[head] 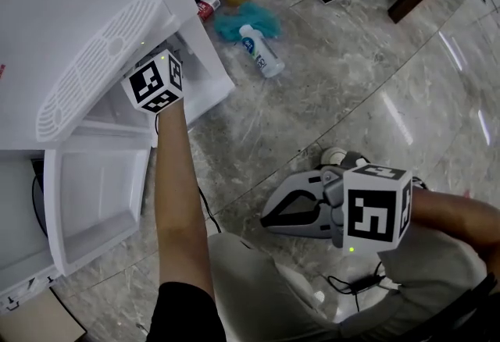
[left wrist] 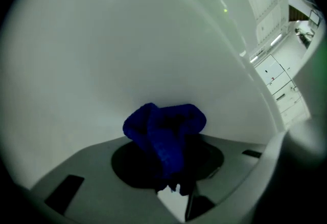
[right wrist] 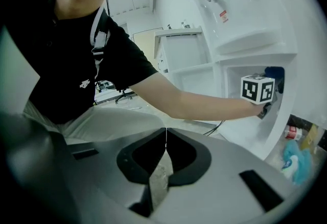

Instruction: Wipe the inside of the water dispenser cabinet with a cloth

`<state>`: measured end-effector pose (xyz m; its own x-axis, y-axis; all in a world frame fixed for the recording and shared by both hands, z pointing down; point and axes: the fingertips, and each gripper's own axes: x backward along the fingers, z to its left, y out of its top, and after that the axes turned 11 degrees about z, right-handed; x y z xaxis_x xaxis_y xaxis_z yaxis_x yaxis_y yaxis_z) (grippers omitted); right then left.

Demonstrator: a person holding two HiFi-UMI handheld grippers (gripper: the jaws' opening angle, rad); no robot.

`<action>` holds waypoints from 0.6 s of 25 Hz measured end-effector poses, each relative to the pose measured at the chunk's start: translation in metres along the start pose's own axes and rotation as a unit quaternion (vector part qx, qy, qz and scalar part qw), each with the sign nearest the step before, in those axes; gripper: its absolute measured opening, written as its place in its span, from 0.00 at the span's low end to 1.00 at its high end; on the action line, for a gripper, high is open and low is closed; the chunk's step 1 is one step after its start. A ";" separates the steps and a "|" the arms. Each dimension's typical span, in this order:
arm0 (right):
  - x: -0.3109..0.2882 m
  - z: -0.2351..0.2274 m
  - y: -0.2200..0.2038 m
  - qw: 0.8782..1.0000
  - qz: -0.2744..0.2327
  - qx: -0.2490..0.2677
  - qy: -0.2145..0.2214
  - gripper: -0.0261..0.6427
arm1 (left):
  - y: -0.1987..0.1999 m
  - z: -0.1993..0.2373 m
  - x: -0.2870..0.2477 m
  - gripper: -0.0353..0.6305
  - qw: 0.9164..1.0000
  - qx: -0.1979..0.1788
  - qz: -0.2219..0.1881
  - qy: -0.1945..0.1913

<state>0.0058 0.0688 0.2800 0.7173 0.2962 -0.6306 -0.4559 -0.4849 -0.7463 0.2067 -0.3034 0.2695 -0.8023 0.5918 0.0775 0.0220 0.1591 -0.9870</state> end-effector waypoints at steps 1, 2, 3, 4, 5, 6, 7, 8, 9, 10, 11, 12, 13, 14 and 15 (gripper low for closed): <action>0.001 -0.002 0.000 1.000 0.000 -0.002 -0.003 0.04 | -0.001 0.003 -0.004 0.24 1.000 0.003 0.003 0.005; 0.002 -0.004 0.000 1.000 -0.001 -0.006 -0.007 0.04 | -0.003 0.007 -0.009 0.24 1.000 0.004 0.007 0.012; 0.003 -0.007 0.000 1.000 -0.003 -0.010 -0.012 0.04 | -0.003 0.010 -0.014 0.24 1.000 0.004 0.012 0.017; 0.005 -0.010 0.000 1.000 -0.006 -0.016 -0.019 0.04 | -0.003 0.013 -0.019 0.24 1.000 0.005 0.014 0.021; 0.007 -0.014 0.000 0.999 -0.009 -0.022 -0.025 0.04 | -0.001 0.014 -0.021 0.24 1.000 0.007 0.014 0.023; 0.009 -0.017 0.000 0.999 -0.013 -0.027 -0.029 0.04 | -0.001 0.014 -0.021 0.24 1.000 0.012 0.013 0.024; 0.011 -0.019 0.000 0.999 -0.016 -0.030 -0.032 0.04 | -0.002 0.014 -0.020 0.24 0.999 0.018 0.013 0.026; 0.012 -0.021 0.001 0.999 -0.019 -0.032 -0.035 0.04 | -0.004 0.014 -0.018 0.24 0.999 0.025 0.014 0.028; 0.013 -0.022 0.002 0.999 -0.021 -0.032 -0.037 0.04 | -0.006 0.014 -0.016 0.24 0.999 0.029 0.014 0.029; 0.013 -0.024 0.004 0.998 -0.024 -0.033 -0.038 0.04 | -0.006 0.012 -0.013 0.24 0.999 0.031 0.014 0.027; 0.013 -0.024 0.005 0.998 -0.025 -0.034 -0.039 0.04 | -0.006 0.009 -0.010 0.24 0.999 0.033 0.013 0.024; 0.012 -0.024 0.006 0.998 -0.026 -0.035 -0.038 0.04 | -0.007 0.006 -0.007 0.24 0.999 0.034 0.014 0.020; 0.012 -0.024 0.007 0.998 -0.026 -0.035 -0.037 0.04 | -0.009 0.002 -0.004 0.24 0.999 0.037 0.018 0.016; 0.012 -0.024 0.008 0.998 -0.027 -0.034 -0.038 0.04 | -0.012 -0.001 -0.001 0.24 0.999 0.038 0.023 0.012; 0.012 -0.025 0.009 0.998 -0.030 -0.030 -0.041 0.04 | -0.014 -0.004 0.002 0.24 0.999 0.038 0.029 0.008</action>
<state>0.0241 0.0475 0.2712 0.6959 0.3917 -0.6019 -0.3783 -0.5125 -0.7709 0.2074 -0.3016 0.2843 -0.7910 0.6114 0.0212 0.0226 0.0638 -0.9977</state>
